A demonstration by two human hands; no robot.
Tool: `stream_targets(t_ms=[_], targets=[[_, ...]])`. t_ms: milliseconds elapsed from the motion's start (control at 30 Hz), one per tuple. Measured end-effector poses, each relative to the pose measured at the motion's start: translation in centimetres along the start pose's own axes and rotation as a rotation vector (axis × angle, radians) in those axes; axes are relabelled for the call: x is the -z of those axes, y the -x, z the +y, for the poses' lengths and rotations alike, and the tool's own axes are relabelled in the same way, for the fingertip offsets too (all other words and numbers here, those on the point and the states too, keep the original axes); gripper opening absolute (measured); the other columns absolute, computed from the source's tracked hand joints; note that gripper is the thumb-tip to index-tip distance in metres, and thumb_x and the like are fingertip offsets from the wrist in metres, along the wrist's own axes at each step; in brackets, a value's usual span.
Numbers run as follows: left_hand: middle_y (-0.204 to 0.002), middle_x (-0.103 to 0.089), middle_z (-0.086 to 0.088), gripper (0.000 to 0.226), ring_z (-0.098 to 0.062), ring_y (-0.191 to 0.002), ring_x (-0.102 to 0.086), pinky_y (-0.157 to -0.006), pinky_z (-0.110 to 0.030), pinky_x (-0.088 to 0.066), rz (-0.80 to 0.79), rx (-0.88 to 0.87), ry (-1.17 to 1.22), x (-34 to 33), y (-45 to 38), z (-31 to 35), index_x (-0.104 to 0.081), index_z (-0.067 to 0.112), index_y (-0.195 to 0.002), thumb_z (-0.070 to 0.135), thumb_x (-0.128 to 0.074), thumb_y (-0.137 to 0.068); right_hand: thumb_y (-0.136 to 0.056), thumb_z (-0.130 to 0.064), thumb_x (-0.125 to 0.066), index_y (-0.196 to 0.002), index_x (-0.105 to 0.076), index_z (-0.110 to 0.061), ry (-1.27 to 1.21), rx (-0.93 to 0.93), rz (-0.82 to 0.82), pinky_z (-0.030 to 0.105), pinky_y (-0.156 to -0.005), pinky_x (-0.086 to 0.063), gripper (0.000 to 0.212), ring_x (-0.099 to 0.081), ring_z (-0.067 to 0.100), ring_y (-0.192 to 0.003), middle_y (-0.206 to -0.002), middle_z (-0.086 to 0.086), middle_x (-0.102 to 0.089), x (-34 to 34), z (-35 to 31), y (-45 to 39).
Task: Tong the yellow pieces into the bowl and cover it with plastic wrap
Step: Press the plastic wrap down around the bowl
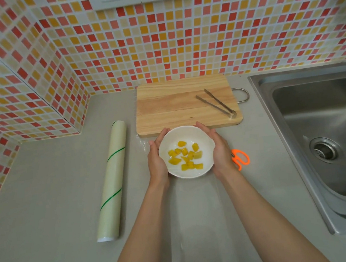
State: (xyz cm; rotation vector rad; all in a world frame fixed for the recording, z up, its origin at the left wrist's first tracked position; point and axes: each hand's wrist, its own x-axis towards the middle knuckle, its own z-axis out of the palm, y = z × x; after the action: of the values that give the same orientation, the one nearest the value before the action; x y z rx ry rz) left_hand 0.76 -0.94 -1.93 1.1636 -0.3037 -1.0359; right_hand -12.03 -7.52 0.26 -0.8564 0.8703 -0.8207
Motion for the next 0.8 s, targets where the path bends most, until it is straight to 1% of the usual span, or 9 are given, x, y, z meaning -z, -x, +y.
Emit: stream_targets(t_ms=[100,167,233,300,433,533,567,667,800], targets=[[-0.126,-0.062,0.007,0.050,-0.023,-0.127,-0.051,-0.113,-0.048,-0.032,0.011,-0.002,-0.051,-0.1,0.0,0.2,-0.066,0.033,-0.110,0.042,-0.018,-0.100,-0.097,-0.031,-0.035,-0.101,-0.071,-0.027,0.021,0.010,0.005,0.032,-0.099,-0.045,0.036,-0.063,0.010,-0.105,-0.113,-0.006,-0.068,0.0,-0.1,-0.1],[-0.123,-0.063,0.010,0.048,-0.021,-0.125,-0.052,-0.111,-0.046,-0.034,0.021,-0.004,-0.110,0.0,0.1,0.4,-0.066,0.036,-0.109,0.041,-0.018,-0.101,-0.097,-0.031,-0.035,-0.102,-0.071,-0.027,0.048,0.016,0.017,0.025,-0.089,-0.049,0.036,-0.066,0.003,-0.098,-0.111,-0.007,-0.069,0.0,-0.2,0.0],[-0.117,-0.066,0.017,0.046,-0.019,-0.123,-0.054,-0.107,-0.040,-0.040,0.022,-0.021,-0.168,0.0,0.3,0.6,-0.065,0.040,-0.108,0.040,-0.019,-0.101,-0.098,-0.031,-0.034,-0.102,-0.071,-0.028,0.066,0.018,0.026,0.021,-0.082,-0.049,0.037,-0.066,0.000,-0.094,-0.110,-0.008,-0.069,0.1,-0.2,0.1],[-0.116,-0.066,0.019,0.044,-0.018,-0.123,-0.055,-0.104,-0.035,-0.042,0.021,-0.025,-0.202,0.0,0.5,0.8,-0.062,0.044,-0.110,0.039,-0.019,-0.101,-0.098,-0.032,-0.034,-0.101,-0.071,-0.028,0.073,0.010,0.021,0.023,-0.083,-0.049,0.037,-0.066,0.002,-0.096,-0.110,-0.007,-0.069,0.1,-0.4,0.1],[-0.127,-0.061,0.008,0.041,-0.019,-0.124,-0.053,-0.109,-0.043,-0.038,0.036,-0.017,-0.224,-0.1,0.8,0.9,-0.057,0.043,-0.116,0.038,-0.018,-0.102,-0.096,-0.035,-0.037,-0.101,-0.071,-0.030,0.095,-0.004,0.016,0.025,-0.086,-0.050,0.034,-0.065,0.006,-0.099,-0.110,-0.006,-0.069,0.0,-0.6,0.2],[-0.129,-0.060,0.005,0.041,-0.020,-0.124,-0.053,-0.109,-0.042,-0.038,0.061,-0.031,-0.251,-0.3,1.0,1.2,-0.057,0.047,-0.113,0.038,-0.019,-0.102,-0.098,-0.035,-0.032,-0.101,-0.071,-0.032,0.126,0.014,0.018,0.030,-0.094,-0.047,0.039,-0.062,0.011,-0.108,-0.113,-0.007,-0.067,0.2,-0.4,0.1],[-0.130,-0.059,0.004,0.040,-0.020,-0.124,-0.053,-0.108,-0.041,-0.039,0.065,-0.033,-0.261,-0.3,1.0,1.2,-0.055,0.046,-0.116,0.039,-0.019,-0.102,-0.098,-0.037,-0.031,-0.102,-0.071,-0.034,0.136,0.014,0.014,0.031,-0.095,-0.046,0.040,-0.061,0.011,-0.110,-0.113,-0.009,-0.067,0.2,-0.4,0.1],[-0.139,-0.051,0.000,0.041,-0.021,-0.126,-0.050,-0.108,-0.041,-0.039,0.074,-0.033,-0.330,-0.4,1.1,1.5,-0.041,0.041,-0.136,0.039,-0.020,-0.101,-0.098,-0.043,-0.025,-0.104,-0.068,-0.039,0.191,0.012,-0.009,0.028,-0.093,-0.047,0.043,-0.059,0.009,-0.110,-0.113,-0.013,-0.065,0.3,-0.6,0.1],[-0.147,-0.043,-0.002,0.042,-0.019,-0.130,-0.046,-0.110,-0.041,-0.036,0.083,-0.051,-0.399,-0.3,1.2,1.8,-0.038,0.037,-0.140,0.037,-0.022,-0.102,-0.097,-0.045,-0.028,-0.104,-0.068,-0.041,0.236,0.016,-0.014,0.021,-0.085,-0.048,0.041,-0.061,0.004,-0.106,-0.111,-0.015,-0.065,0.4,-0.7,0.1]])
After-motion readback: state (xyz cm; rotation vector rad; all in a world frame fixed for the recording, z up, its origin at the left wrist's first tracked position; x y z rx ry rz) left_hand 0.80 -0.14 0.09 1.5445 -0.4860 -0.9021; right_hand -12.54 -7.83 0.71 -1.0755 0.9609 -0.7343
